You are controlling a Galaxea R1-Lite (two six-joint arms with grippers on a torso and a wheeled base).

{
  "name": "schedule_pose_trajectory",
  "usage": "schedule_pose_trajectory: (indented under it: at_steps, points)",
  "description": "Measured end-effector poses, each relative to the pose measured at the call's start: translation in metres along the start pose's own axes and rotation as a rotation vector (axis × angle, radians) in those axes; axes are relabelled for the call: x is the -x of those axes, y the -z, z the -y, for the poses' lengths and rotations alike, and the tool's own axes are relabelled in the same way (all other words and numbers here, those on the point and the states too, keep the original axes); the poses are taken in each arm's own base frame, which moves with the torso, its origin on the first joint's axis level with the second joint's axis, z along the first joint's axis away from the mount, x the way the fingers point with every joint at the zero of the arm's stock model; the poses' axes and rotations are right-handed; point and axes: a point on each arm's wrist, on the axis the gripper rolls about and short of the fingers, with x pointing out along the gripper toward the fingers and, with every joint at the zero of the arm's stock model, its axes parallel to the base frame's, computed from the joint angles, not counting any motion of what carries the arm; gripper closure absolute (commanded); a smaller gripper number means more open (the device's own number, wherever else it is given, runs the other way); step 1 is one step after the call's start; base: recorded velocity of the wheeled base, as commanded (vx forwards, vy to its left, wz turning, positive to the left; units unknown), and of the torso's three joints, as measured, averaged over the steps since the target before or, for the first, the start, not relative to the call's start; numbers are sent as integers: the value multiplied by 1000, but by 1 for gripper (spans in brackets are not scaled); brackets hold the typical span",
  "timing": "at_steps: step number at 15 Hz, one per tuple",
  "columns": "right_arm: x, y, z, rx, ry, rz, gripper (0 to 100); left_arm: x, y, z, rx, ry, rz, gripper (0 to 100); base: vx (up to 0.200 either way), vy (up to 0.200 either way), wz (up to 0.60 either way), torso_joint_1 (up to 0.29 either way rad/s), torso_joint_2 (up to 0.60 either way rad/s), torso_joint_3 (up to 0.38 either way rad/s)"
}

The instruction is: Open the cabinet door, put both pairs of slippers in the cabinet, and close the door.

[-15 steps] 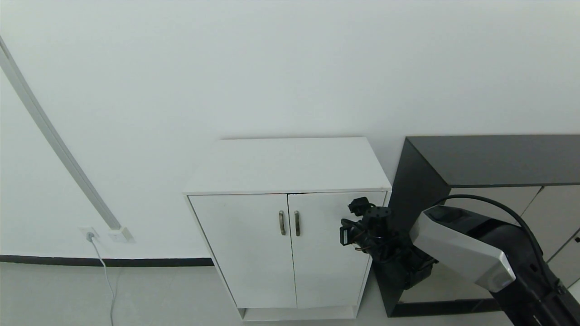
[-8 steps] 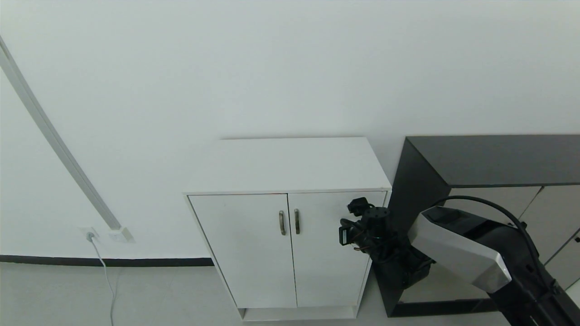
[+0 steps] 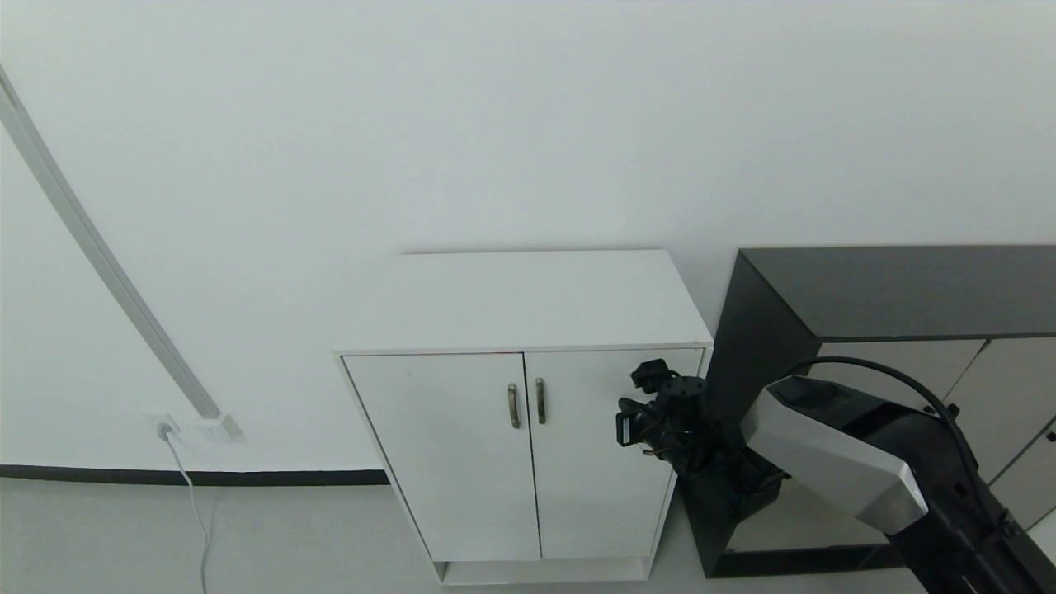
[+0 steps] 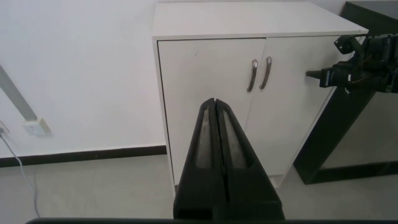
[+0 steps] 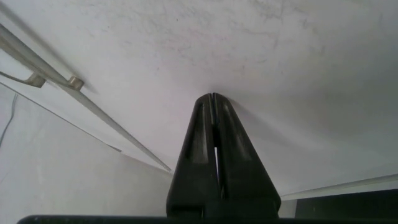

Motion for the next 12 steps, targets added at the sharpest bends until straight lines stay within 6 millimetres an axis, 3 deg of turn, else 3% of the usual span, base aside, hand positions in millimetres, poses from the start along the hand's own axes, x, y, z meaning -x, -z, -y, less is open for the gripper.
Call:
schedule_pose_trajectory:
  at_steps: [7,12]
  points:
    - [-1,-1,1,-1,2,1,100,0,0,0,0,0,0,100,0,0,0,0,0,0]
    - [24,-1,1,4,-1,-20,100,0,0,0,-1,1,0,100,0,0,0,0,0,0]
